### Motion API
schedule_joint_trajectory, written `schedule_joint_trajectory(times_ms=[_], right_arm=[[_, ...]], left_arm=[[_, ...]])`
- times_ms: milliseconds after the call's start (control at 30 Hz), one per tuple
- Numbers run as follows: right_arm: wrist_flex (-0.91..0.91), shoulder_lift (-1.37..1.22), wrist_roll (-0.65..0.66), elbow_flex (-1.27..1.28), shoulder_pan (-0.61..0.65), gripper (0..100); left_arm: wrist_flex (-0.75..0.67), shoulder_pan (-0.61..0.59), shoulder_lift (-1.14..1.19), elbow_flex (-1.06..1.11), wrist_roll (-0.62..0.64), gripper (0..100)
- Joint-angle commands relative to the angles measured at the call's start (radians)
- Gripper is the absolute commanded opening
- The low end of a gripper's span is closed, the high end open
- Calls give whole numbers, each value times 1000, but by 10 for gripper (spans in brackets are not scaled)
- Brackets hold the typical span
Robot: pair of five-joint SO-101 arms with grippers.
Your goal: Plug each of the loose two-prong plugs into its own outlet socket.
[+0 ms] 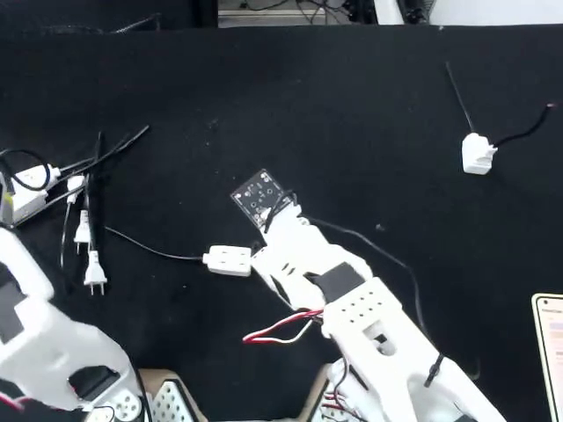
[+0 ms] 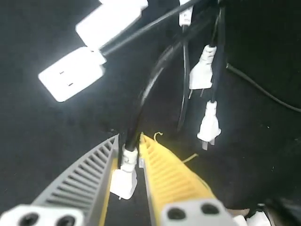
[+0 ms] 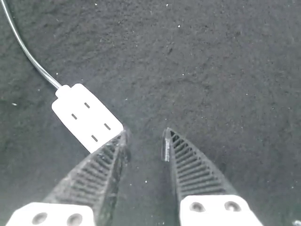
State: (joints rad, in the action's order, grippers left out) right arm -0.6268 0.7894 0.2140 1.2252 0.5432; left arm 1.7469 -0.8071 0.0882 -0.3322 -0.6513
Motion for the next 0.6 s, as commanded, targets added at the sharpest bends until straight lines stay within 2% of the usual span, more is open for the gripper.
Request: schedule_joint_trajectory(times_ms=[0,133,267,400,567], right_arm=[[-18,33,-6,-7,-23,118],[-18,33,-9,-13,-57,118],[-20,35,-104,-48,-195,118],[-15,35,-209,-64,-370,118],[-20,35,-275,-104,-560,118]], left_arm=[[12,30,-153,27,-3,30],[12,77,-278,79,31,30],[12,199,-384,142,121,30],[11,401,-453,186,276,30],[-31,748,-457,202,471,30]])
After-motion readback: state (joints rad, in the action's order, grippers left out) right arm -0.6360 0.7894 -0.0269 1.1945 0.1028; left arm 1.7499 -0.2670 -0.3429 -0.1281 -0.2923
